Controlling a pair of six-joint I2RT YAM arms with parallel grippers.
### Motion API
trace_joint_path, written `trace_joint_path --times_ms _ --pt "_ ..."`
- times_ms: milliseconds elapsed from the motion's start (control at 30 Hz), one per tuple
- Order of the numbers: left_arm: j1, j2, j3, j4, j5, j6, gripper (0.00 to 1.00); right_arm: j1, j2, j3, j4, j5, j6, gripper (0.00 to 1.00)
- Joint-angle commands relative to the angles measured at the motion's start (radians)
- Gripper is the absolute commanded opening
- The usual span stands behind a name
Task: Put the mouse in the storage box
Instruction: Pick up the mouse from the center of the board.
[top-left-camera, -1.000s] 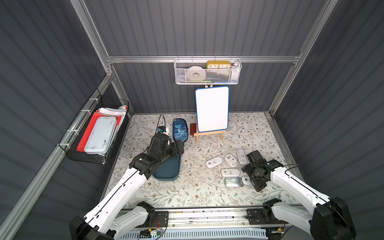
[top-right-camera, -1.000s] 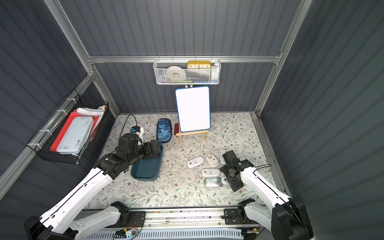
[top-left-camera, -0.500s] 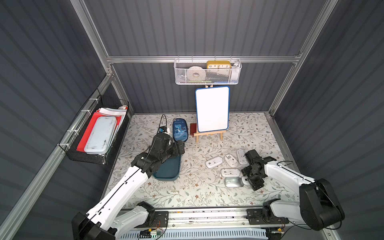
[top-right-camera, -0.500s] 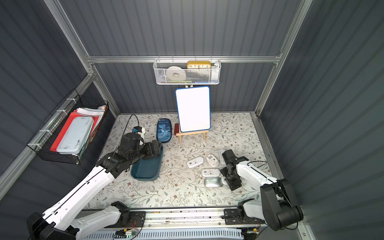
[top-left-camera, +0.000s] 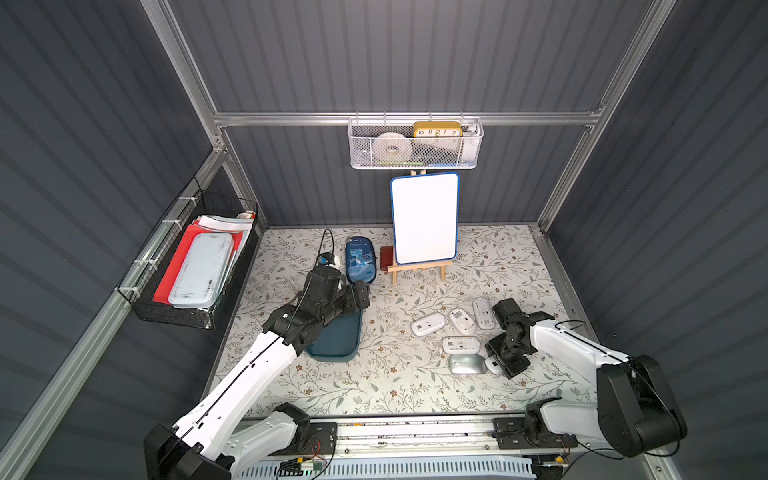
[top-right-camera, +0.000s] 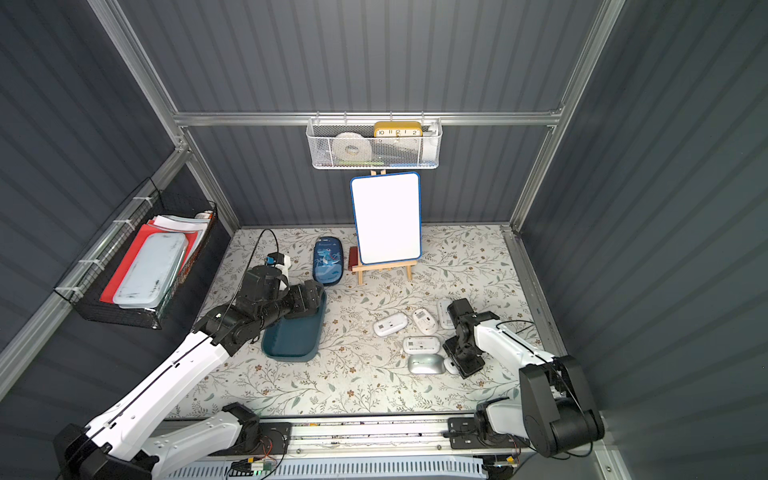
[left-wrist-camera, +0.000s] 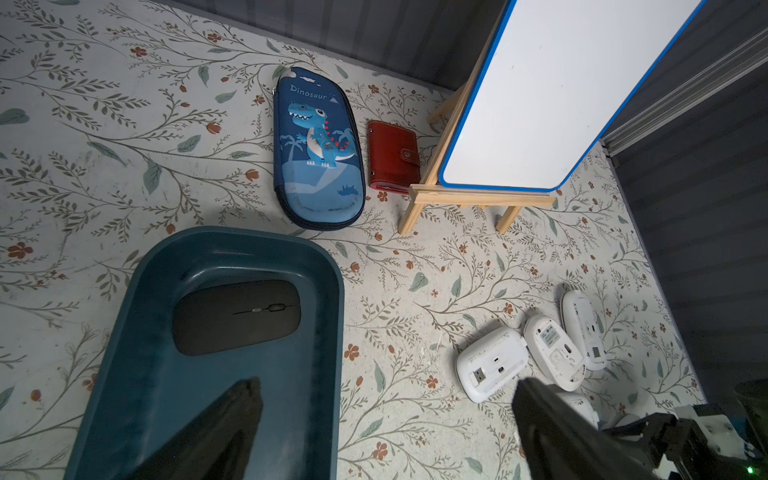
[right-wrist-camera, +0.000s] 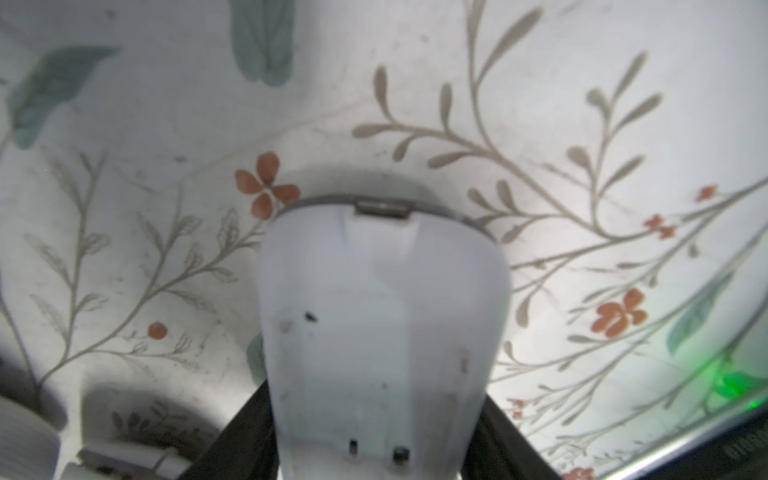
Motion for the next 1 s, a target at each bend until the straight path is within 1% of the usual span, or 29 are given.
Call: trace_joint_path --times_ms 0,100,133,200,233,267,333,400,433,467,533,600,667,767,800,900,967 --pt "0.001 0.002 -0.003 0.009 0.024 0.008 0.99 -0.004 -0.069 -0.011 0.069 0.071 -0.135 0.48" --pt "0.002 -0.012 -0.001 0.016 0.053 0.01 0.99 -0.004 -0.19 0.007 0.113 0.093 -0.289 0.34" --pt "0.002 -0.018 0.001 0.018 0.066 0.01 0.99 -0.004 -0.223 0.012 0.128 0.098 -0.341 0.32" --pt "0.002 -0.024 0.011 0.018 0.096 0.016 0.99 -0.004 -0.282 0.031 0.15 0.093 -0.443 0.31" --pt "0.002 -0.026 0.019 0.016 0.112 0.009 0.99 -0.004 -0.309 0.038 0.173 0.069 -0.498 0.31" --pt "0.002 -0.03 0.024 0.023 0.133 -0.004 0.99 -0.004 -0.335 0.039 0.218 0.018 -0.567 0.31" --pt "0.002 -0.037 0.017 0.067 0.214 -0.031 0.99 0.006 -0.372 0.031 0.318 -0.08 -0.676 0.29" --pt "0.002 -0.037 0.011 0.121 0.299 -0.064 0.99 0.024 -0.397 0.033 0.371 -0.102 -0.725 0.28" --pt "0.002 -0.035 0.006 0.157 0.341 -0.085 0.99 0.041 -0.407 0.031 0.407 -0.114 -0.759 0.27" --pt "0.002 -0.029 0.006 0.188 0.381 -0.102 0.99 0.059 -0.416 0.024 0.453 -0.157 -0.799 0.28" --pt "0.002 -0.012 0.011 0.233 0.447 -0.124 0.99 0.123 -0.434 0.011 0.512 -0.141 -0.884 0.26" --pt "0.002 0.023 0.028 0.265 0.527 -0.122 0.99 0.205 -0.457 -0.026 0.602 -0.188 -1.054 0.3" --pt "0.002 0.062 0.041 0.306 0.605 -0.124 0.99 0.299 -0.478 -0.081 0.699 -0.204 -1.168 0.32" --pt "-0.001 0.086 0.024 0.35 0.655 -0.132 0.99 0.355 -0.461 -0.174 0.873 -0.331 -1.207 0.33" --pt "-0.002 0.089 0.017 0.361 0.666 -0.132 0.99 0.368 -0.447 -0.192 0.905 -0.357 -1.214 0.33" --pt "-0.038 0.094 -0.022 0.411 0.691 -0.133 0.99 0.433 -0.403 -0.234 0.972 -0.376 -1.246 0.33" --pt "-0.086 0.109 -0.044 0.442 0.682 -0.141 0.99 0.485 -0.37 -0.256 1.011 -0.371 -1.281 0.35"
